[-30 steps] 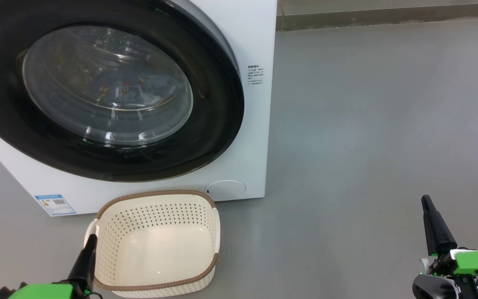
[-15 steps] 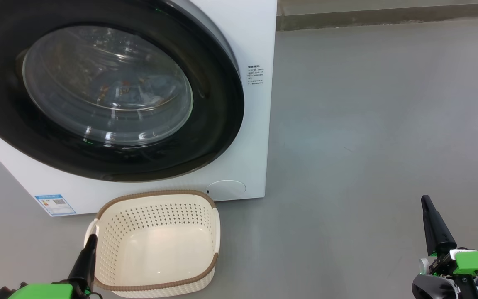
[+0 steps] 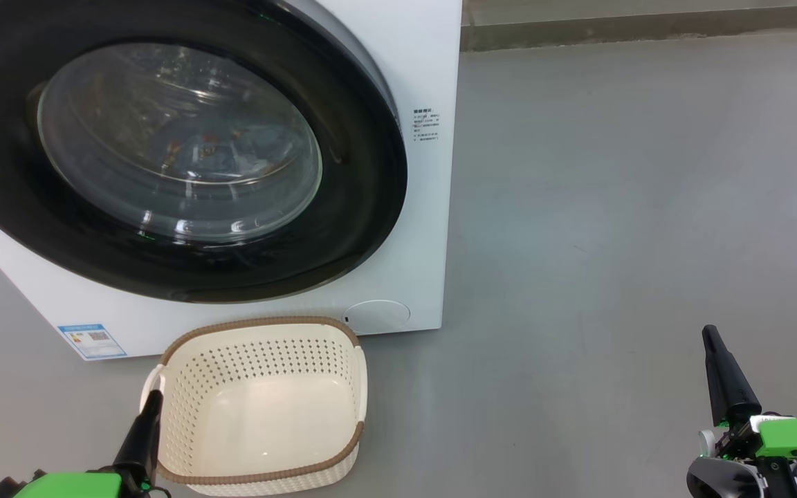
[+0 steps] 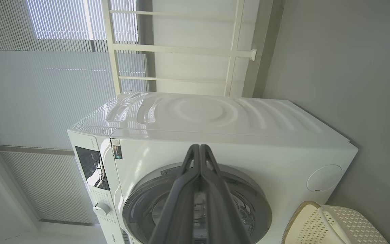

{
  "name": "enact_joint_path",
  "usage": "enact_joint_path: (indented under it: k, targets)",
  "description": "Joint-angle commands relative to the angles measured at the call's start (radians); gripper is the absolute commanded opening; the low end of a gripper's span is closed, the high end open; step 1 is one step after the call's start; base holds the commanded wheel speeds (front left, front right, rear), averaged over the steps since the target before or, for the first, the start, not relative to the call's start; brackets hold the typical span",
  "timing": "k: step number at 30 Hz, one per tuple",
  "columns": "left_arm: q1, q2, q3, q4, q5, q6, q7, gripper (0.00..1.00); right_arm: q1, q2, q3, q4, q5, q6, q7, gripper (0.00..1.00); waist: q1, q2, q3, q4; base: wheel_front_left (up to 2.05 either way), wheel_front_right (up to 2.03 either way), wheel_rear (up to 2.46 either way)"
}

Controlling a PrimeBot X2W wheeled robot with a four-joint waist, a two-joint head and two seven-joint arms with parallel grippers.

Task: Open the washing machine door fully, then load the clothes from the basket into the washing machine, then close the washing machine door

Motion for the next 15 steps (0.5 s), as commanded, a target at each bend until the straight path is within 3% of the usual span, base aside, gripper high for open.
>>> enact_joint_path:
  k: [1,15]
  targets:
    - [-0.048,0.011,0.035,-0.026,-0.005,0.000,0.003,0.00,-0.010,-0.002,0.021,-0.031,0.004,0.001,0.008,0.00,0.0000,0.0000,0.000,0.000,0.00,0.00,0.00]
    - [-0.048,0.011,0.035,-0.026,-0.004,0.000,0.003,0.00,-0.010,-0.001,0.020,-0.031,0.003,0.001,0.008,0.00,0.0000,0.0000,0.000,0.000,0.00,0.00,0.00]
